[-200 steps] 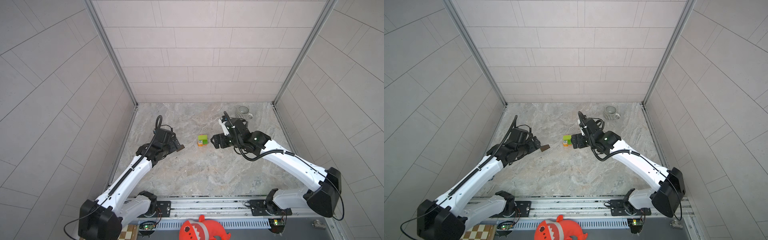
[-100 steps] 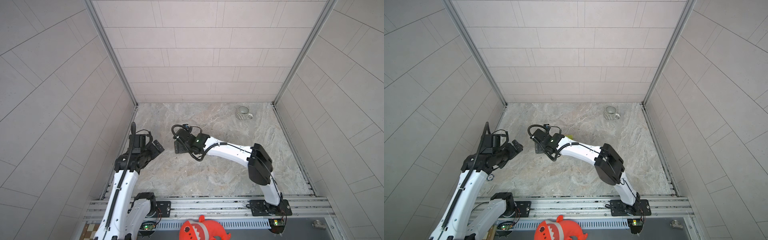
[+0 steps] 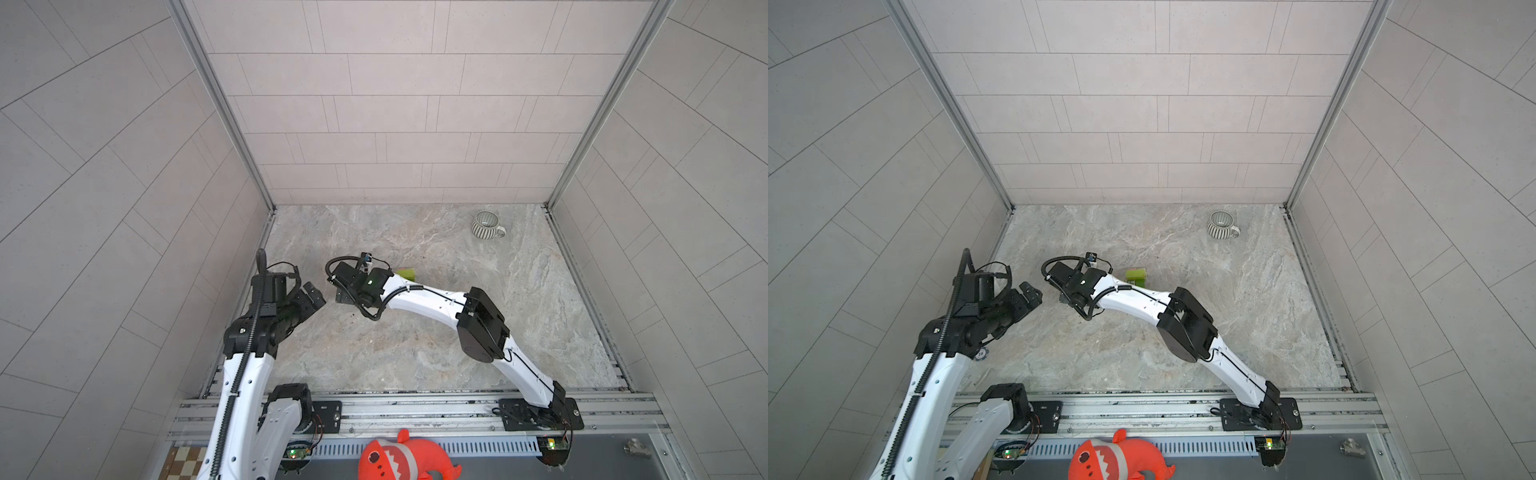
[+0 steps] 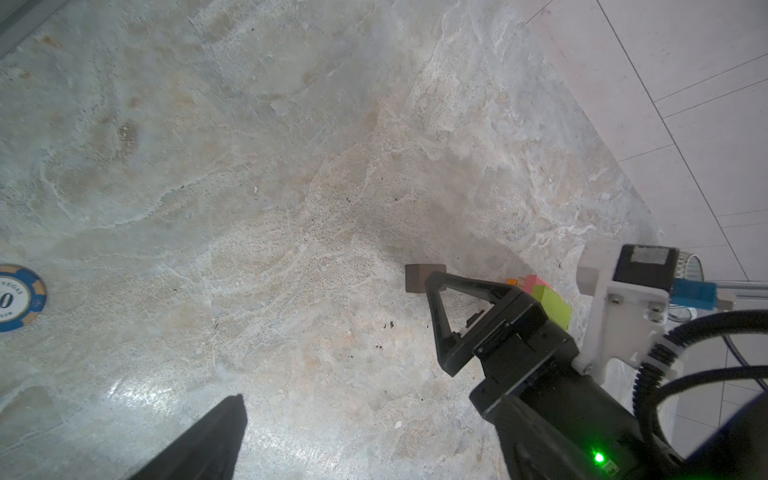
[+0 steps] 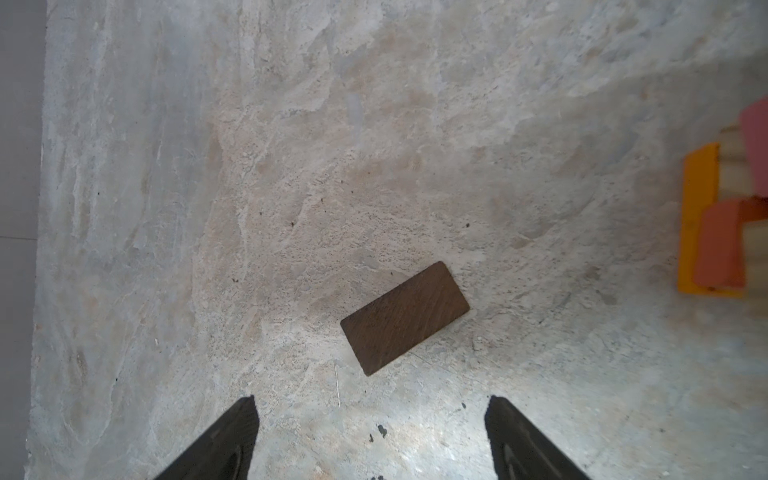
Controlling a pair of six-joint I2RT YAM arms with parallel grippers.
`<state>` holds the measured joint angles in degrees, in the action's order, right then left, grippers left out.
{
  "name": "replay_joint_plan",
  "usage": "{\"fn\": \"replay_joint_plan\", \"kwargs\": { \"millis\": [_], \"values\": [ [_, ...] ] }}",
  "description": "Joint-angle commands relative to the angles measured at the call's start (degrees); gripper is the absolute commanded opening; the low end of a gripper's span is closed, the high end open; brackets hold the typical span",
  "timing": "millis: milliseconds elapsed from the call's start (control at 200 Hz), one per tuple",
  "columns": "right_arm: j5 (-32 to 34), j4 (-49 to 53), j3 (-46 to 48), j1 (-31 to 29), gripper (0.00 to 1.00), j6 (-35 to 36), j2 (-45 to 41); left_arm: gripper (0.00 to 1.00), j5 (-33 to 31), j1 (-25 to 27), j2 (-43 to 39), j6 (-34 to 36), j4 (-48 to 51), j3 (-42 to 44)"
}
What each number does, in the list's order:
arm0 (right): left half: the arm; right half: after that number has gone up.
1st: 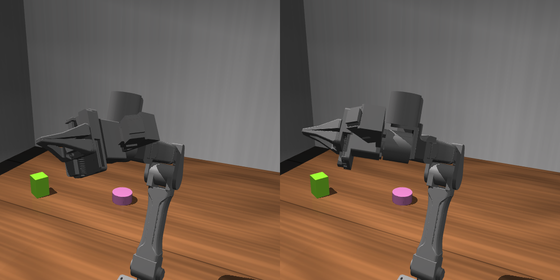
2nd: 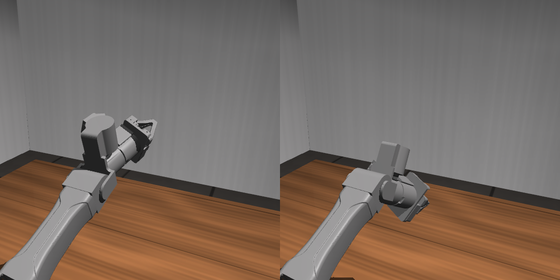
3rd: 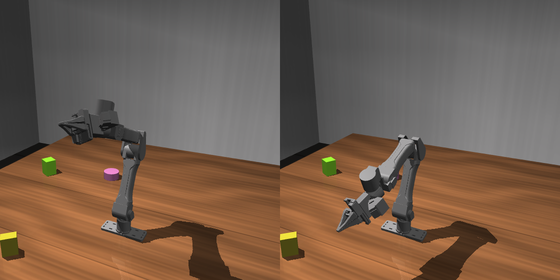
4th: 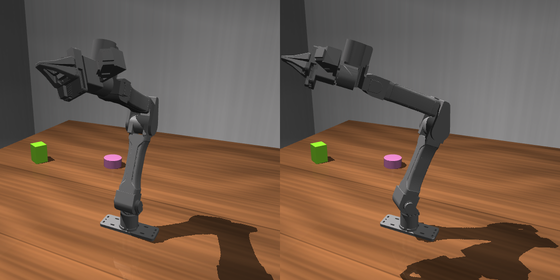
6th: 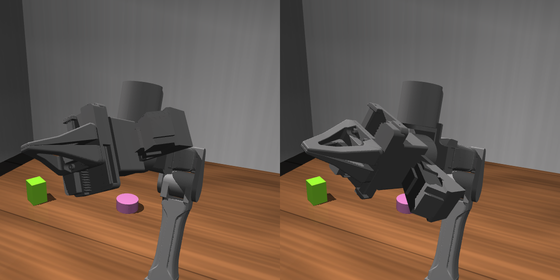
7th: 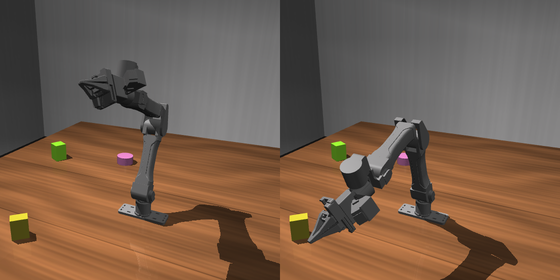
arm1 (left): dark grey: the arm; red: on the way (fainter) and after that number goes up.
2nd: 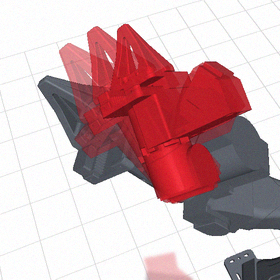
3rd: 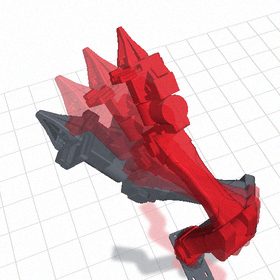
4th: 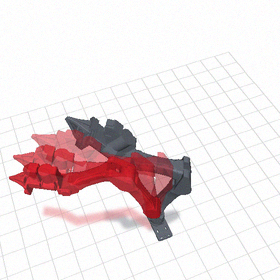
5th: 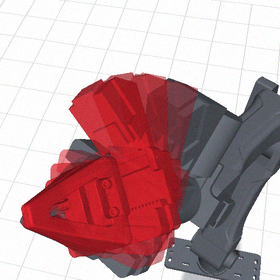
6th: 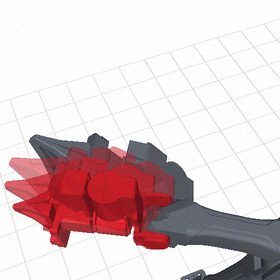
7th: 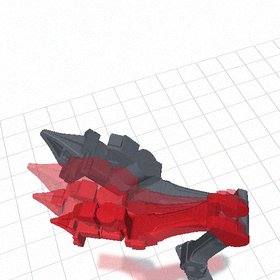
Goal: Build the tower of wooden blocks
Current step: 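Reach right gripper across to the brown plank while left gripper draws back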
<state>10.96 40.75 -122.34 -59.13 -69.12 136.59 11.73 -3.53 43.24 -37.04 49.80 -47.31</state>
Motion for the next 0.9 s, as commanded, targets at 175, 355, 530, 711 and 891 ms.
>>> {"fn": "replay_joint_plan", "kwargs": {
  "millis": [175,355,530,711,891],
  "values": [
    [0.14,-1.10,-2.92,1.27,0.84,-9.62,5.39,1.00,-0.94,-0.45,-1.74,-0.32,0.13,1.03],
    [-0.26,0.83,-6.65,2.00,0.82,-10.39,8.48,1.00,-0.24,-0.53,-2.26,-0.32,-0.25,1.31],
    [-0.41,3.70,-10.48,1.95,0.74,-10.86,11.35,1.00,0.17,-0.51,-1.57,0.12,-0.33,1.00],
    [-1.19,4.71,-11.09,1.99,0.65,-9.41,12.58,1.00,-0.09,-0.51,-2.30,0.13,-0.01,0.89],
    [-1.94,9.22,-14.08,1.87,0.54,-6.86,14.58,1.00,0.04,-0.49,-2.24,0.18,0.03,0.82]
  ]
}}
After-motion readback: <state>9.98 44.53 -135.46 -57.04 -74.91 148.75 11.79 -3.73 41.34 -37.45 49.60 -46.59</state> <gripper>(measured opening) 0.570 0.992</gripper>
